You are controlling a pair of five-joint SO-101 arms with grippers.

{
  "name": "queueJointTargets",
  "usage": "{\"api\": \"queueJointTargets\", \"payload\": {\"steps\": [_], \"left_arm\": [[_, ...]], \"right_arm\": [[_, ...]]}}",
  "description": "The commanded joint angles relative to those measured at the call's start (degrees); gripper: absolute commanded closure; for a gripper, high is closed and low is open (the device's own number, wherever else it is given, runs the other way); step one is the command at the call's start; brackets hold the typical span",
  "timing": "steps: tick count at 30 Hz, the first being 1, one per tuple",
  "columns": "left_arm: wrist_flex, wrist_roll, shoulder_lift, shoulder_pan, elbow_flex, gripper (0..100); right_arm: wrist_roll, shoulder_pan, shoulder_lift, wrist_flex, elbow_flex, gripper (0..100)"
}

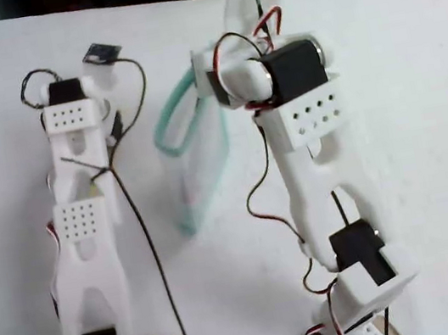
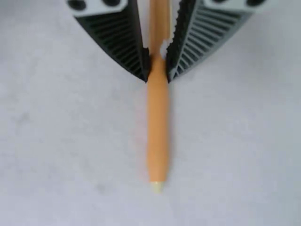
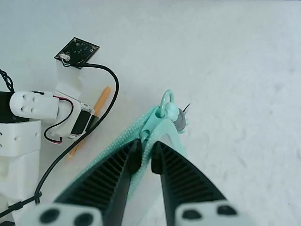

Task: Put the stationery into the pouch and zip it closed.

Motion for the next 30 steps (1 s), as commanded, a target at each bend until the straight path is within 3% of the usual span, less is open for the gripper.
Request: {"api": "queueJointTargets", "payload": {"steps": [1,12,18,24,30], "left_arm": [[0.53,1.05,-10.24,-1.71,-1.58,98],[0.79,1.49,-31.78,-5.23,-1.49,98],[0.79,3.69,-54.64,-4.62,8.7,98],[0.44,3.43,-86.64,2.07,31.03,98],[-1.93,2.46,-114.33,15.16,50.9,98]], "right_arm": [[-0.53,-0.4,-1.36,0.84,0.18,97.5],[-0.53,-0.4,-1.36,0.75,0.09,97.5],[-0.53,-0.4,-1.36,0.75,0.09,97.5],[-0.53,-0.4,-1.36,0.75,0.09,97.5],[-0.44,-0.31,-1.27,0.75,0.18,97.5]]}}
